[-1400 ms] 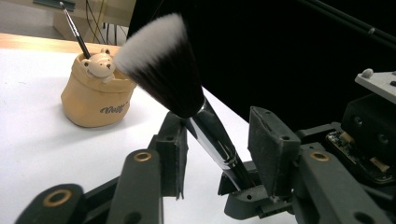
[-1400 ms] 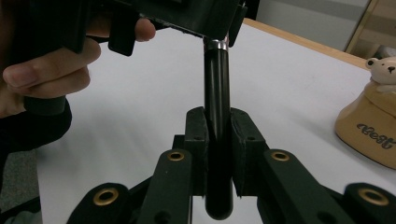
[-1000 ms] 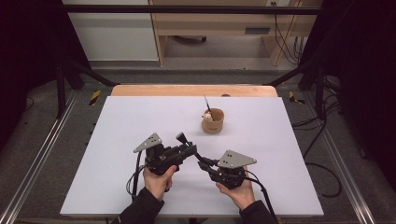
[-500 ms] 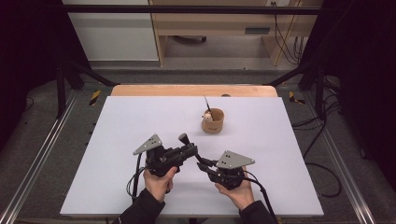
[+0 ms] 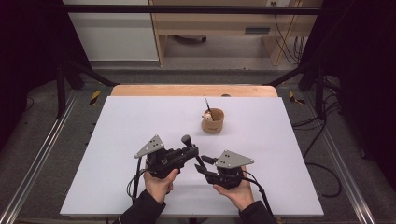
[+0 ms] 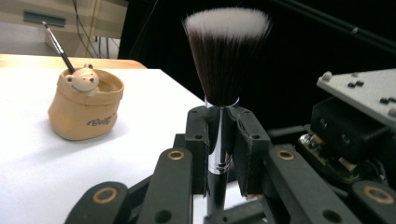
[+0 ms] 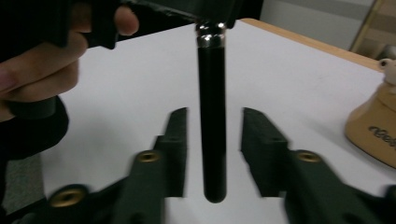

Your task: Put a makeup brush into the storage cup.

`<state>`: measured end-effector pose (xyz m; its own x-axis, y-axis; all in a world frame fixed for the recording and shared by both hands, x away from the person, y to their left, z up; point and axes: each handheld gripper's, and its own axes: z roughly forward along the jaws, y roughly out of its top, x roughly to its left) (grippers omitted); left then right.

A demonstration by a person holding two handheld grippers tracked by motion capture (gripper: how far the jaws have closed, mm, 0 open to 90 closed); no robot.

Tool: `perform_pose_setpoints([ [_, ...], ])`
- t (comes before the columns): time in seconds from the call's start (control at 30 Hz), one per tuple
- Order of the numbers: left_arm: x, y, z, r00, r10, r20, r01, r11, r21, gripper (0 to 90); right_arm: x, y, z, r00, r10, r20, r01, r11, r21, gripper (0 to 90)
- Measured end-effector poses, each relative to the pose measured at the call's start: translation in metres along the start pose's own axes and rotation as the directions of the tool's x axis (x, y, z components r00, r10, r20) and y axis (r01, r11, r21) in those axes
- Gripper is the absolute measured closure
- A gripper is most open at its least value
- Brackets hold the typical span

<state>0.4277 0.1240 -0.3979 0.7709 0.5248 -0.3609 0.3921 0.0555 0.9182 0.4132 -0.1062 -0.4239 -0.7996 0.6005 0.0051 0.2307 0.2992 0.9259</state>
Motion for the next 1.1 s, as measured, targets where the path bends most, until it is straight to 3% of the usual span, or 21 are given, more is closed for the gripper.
perform_pose_setpoints([
  [0.1, -0.002, 0.000, 0.001, 0.9996, 0.022, -0.017, -0.022, 0.9996, 0.017, 76.9, -0.001, 0.001, -0.001, 0.9997, 0.009, 0.021, -0.009, 1.000, -0.010, 45.6],
  [0.23, -0.004, -0.002, 0.004, 0.9990, 0.035, -0.026, -0.034, 0.9989, 0.033, 76.9, -0.001, 0.002, -0.002, 0.9995, 0.004, 0.030, -0.004, 1.000, -0.008, 47.1],
  [0.77, -0.010, -0.007, 0.012, 0.9958, 0.084, -0.036, -0.081, 0.9938, 0.075, 76.9, 0.002, 0.006, -0.004, 0.9998, 0.020, 0.006, -0.020, 1.000, -0.001, 73.1],
  [1.1, -0.014, -0.009, 0.014, 0.9932, 0.110, -0.039, -0.106, 0.9901, 0.092, 76.9, 0.001, 0.006, -0.004, 0.9995, 0.029, -0.015, -0.029, 1.000, 0.009, 79.1],
])
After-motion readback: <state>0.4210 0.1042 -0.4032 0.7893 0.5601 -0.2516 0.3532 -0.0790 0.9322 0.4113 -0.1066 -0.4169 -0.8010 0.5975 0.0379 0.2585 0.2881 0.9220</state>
